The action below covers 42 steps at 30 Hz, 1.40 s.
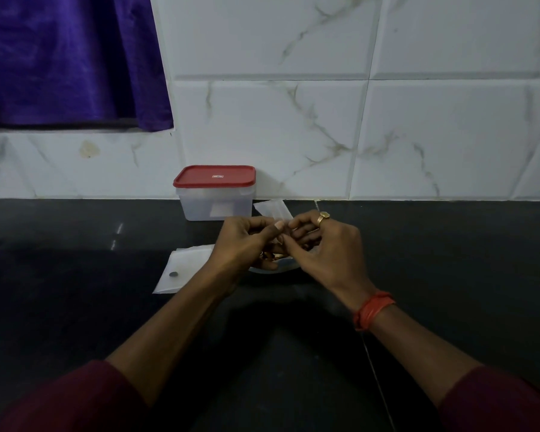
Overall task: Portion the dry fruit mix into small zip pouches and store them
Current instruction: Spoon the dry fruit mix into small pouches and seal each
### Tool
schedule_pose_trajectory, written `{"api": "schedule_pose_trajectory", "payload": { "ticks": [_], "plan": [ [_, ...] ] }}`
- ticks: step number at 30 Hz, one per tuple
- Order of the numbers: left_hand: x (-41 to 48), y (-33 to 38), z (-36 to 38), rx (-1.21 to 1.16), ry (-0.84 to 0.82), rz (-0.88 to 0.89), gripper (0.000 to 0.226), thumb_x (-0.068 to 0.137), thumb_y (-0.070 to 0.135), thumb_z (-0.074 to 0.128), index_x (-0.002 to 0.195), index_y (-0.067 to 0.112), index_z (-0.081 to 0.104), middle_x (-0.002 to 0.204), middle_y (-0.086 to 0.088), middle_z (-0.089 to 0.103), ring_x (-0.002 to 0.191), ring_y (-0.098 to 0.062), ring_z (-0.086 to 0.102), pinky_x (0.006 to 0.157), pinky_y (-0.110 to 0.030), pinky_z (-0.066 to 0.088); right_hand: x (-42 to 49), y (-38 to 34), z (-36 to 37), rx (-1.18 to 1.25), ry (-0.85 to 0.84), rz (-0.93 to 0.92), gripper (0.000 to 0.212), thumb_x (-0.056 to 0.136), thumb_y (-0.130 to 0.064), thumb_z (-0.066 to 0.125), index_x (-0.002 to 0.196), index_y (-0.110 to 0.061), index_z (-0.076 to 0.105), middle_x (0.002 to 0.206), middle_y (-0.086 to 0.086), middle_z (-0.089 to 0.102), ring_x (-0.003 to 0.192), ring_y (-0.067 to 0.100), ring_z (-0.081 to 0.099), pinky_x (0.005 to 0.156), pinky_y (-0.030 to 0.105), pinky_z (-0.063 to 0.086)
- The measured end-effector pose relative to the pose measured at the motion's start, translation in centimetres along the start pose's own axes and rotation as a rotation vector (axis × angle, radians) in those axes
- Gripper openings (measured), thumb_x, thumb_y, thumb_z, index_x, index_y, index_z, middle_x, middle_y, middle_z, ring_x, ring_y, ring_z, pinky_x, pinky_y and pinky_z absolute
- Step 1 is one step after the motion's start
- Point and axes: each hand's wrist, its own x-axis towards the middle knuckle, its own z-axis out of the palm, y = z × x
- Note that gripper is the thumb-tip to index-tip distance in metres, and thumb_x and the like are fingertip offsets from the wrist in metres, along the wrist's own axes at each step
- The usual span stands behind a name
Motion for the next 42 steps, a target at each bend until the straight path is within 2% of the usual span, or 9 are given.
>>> {"api": "schedule_pose_trajectory", "payload": {
  "ticks": [9,14,18,24,28,30,34,37,42],
  "plan": [
    [0.2,-0.3,-0.1,-0.018,0.116,0.007,0.028,0.080,0.025,0.079,0.093,0.001,0.074,0.077,-0.014,0.074,0.059,-0.016,0.066,0.048,-0.022,0.052,0.1,0.2,-0.2,0.190,-0.122,0.119,0.019,0.083,-0.016,0.080,0.102,-0.014,0.077,0.085,-0.003,0.077,0.074,0.002,0.073,0.070,0.029,0.063],
    [0.2,-0.3,-0.5,-0.009,0.066,-0.006,0.029,0.081,0.028,0.078,0.091,0.001,0.073,0.066,-0.006,0.072,0.055,-0.015,0.064,0.049,-0.023,0.052,0.5,0.1,-0.3,0.304,-0.219,0.274,0.016,0.089,-0.020,0.075,0.103,-0.013,0.077,0.088,0.002,0.078,0.074,0.010,0.076,0.075,0.037,0.063],
    [0.3,0.1,-0.5,0.047,0.003,-0.022,0.025,0.084,0.029,0.076,0.088,0.004,0.072,0.070,-0.008,0.072,0.057,-0.015,0.065,0.049,-0.024,0.054,0.7,-0.2,-0.1,0.212,-0.094,0.321,0.016,0.087,-0.028,0.077,0.092,-0.013,0.078,0.077,-0.001,0.077,0.067,0.008,0.074,0.068,0.036,0.064],
    [0.1,0.4,-0.2,0.049,-0.008,-0.052,0.029,0.088,0.023,0.072,0.096,-0.005,0.070,0.075,-0.011,0.072,0.057,-0.012,0.066,0.047,-0.023,0.053,0.5,-1.2,0.0,0.060,0.013,0.242,0.016,0.083,-0.033,0.076,0.078,-0.018,0.073,0.065,-0.012,0.069,0.061,0.000,0.068,0.060,0.017,0.057],
    [-0.3,0.6,0.5,0.072,-0.036,-0.036,0.022,0.087,0.021,0.074,0.090,0.000,0.070,0.076,-0.006,0.074,0.061,-0.013,0.068,0.046,-0.024,0.053,1.2,0.5,-0.8,0.006,0.064,0.292,0.009,0.085,-0.025,0.072,0.079,-0.019,0.072,0.068,-0.008,0.071,0.063,0.003,0.069,0.064,0.025,0.060],
    [-0.4,0.6,0.9,0.079,-0.015,-0.031,0.016,0.088,0.020,0.074,0.086,0.005,0.070,0.076,-0.005,0.073,0.060,-0.013,0.068,0.045,-0.024,0.053,1.0,0.8,-1.0,-0.006,0.019,0.240,0.003,0.087,-0.020,0.071,0.085,-0.020,0.069,0.075,-0.010,0.071,0.067,0.003,0.070,0.064,0.020,0.057],
    [-0.2,0.4,0.8,0.066,0.074,-0.054,0.015,0.090,0.021,0.071,0.088,0.006,0.071,0.079,-0.006,0.072,0.054,-0.012,0.066,0.044,-0.023,0.051,0.6,0.1,-0.7,-0.022,-0.060,-0.034,0.033,0.085,-0.010,0.073,0.109,-0.022,0.054,0.098,-0.008,0.067,0.080,0.005,0.069,0.067,0.020,0.059],
    [-0.1,0.2,0.7,0.121,0.059,-0.049,0.015,0.092,0.022,0.068,0.092,0.007,0.069,0.084,-0.007,0.072,0.055,-0.012,0.067,0.044,-0.022,0.051,0.4,0.3,-0.3,-0.112,-0.053,-0.190,0.021,0.087,-0.012,0.068,0.102,-0.022,0.059,0.093,-0.006,0.067,0.081,0.012,0.067,0.066,0.035,0.060],
    [0.0,-0.1,0.5,0.272,0.019,-0.014,0.013,0.091,0.020,0.070,0.090,0.007,0.069,0.083,-0.007,0.074,0.060,-0.017,0.071,0.048,-0.026,0.054,0.2,0.8,-0.3,-0.082,-0.054,-0.155,0.015,0.085,-0.014,0.074,0.097,-0.022,0.070,0.088,-0.008,0.073,0.078,0.007,0.070,0.070,0.034,0.060]
  ]
}}
